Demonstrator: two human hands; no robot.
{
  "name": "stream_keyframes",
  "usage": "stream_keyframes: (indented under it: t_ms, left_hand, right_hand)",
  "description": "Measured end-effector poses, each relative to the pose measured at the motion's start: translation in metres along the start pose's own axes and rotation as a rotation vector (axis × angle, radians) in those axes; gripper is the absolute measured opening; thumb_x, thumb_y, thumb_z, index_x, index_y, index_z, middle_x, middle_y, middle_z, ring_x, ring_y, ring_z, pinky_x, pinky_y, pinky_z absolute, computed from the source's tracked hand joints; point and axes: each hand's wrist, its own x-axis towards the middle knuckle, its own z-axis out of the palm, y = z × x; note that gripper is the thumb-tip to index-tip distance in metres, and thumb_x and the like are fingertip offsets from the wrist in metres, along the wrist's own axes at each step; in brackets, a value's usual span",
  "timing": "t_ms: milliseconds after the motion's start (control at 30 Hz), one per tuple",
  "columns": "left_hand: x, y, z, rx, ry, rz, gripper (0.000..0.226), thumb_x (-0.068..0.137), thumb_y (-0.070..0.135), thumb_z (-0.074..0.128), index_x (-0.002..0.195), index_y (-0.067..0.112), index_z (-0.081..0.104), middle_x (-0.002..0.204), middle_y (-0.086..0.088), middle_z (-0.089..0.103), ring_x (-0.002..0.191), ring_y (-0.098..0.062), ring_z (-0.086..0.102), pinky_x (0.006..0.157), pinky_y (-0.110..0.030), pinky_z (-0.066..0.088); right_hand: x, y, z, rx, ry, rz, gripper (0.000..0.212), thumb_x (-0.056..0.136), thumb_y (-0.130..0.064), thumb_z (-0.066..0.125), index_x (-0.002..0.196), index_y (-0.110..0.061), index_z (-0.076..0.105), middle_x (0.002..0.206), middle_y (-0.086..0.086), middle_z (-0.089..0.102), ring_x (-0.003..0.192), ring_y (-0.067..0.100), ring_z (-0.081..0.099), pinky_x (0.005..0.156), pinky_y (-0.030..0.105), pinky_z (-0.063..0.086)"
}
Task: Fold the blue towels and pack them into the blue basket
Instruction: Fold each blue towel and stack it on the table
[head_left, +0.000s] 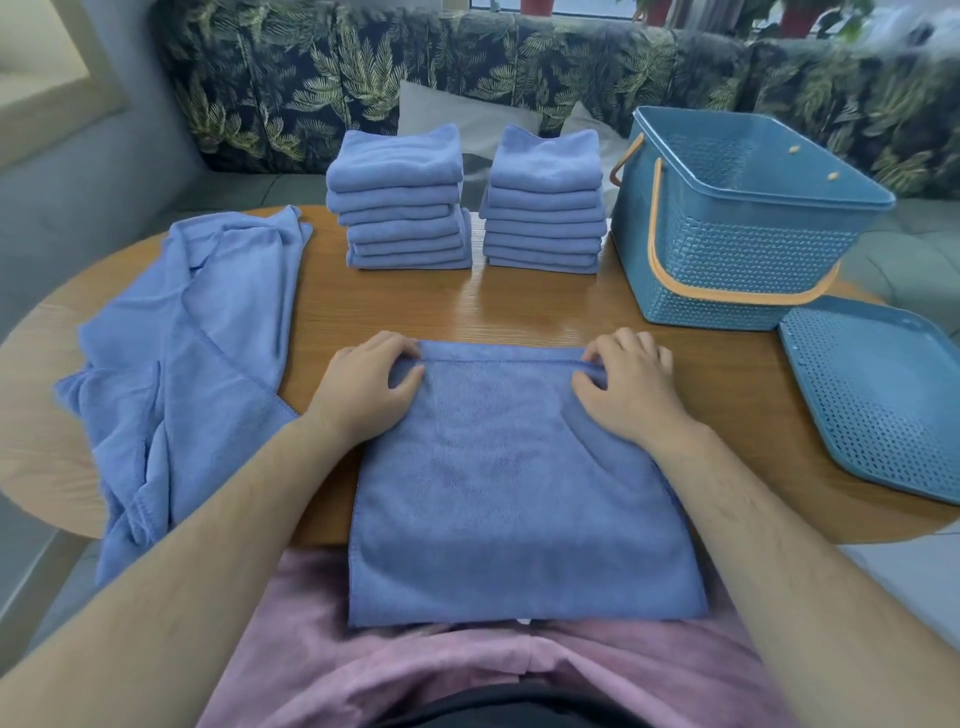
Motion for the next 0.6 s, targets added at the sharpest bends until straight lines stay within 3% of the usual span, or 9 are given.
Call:
stream_keyframes:
  t_ms: [100, 200, 367, 600]
  left_hand:
    - [-0.002, -0.003, 0.007, -0.026, 0.063, 0.022, 0.011, 0.093, 0.030, 0.062, 0.099, 0.022, 0.057, 0.115, 0.008, 0.065, 0.108, -0.014, 0.060, 0.089, -0.032, 0.040]
    - [-0.003, -0.005, 0.006, -0.044, 0.121, 0.033, 0.014, 0.090, 0.020, 0.067, 0.089, 0.020, 0.053, 0.108, 0.004, 0.062, 0.100, -0.018, 0.057, 0.082, -0.035, 0.041]
    - [-0.007, 0.000, 0.003, -0.020, 0.151, 0.049, 0.012, 0.092, 0.021, 0.065, 0.088, 0.022, 0.055, 0.089, 0.013, 0.055, 0.087, -0.014, 0.048, 0.076, -0.036, 0.037]
    - [-0.006, 0.003, 0.001, -0.072, 0.195, 0.026, 0.010, 0.094, 0.019, 0.060, 0.087, 0.021, 0.053, 0.081, 0.011, 0.058, 0.080, -0.012, 0.053, 0.068, -0.027, 0.040]
  right_hand:
    - [-0.003, 0.011, 0.002, 0.172, 0.041, 0.029, 0.010, 0.084, -0.029, 0.066, 0.090, -0.024, 0.061, 0.099, -0.010, 0.047, 0.103, 0.021, 0.045, 0.082, 0.032, 0.025]
    - [-0.005, 0.011, -0.001, 0.287, 0.093, -0.046, 0.015, 0.082, -0.021, 0.069, 0.083, -0.027, 0.056, 0.093, -0.012, 0.050, 0.093, 0.016, 0.047, 0.080, 0.032, 0.033]
    - [-0.012, 0.007, -0.010, 0.518, 0.065, 0.046, 0.015, 0.088, -0.014, 0.070, 0.084, -0.021, 0.058, 0.080, -0.011, 0.062, 0.077, -0.004, 0.054, 0.067, 0.009, 0.036]
    - [-0.011, 0.010, -0.008, 0.500, 0.153, 0.096, 0.008, 0.090, -0.015, 0.065, 0.086, -0.023, 0.066, 0.079, -0.009, 0.066, 0.076, 0.006, 0.058, 0.066, 0.018, 0.041]
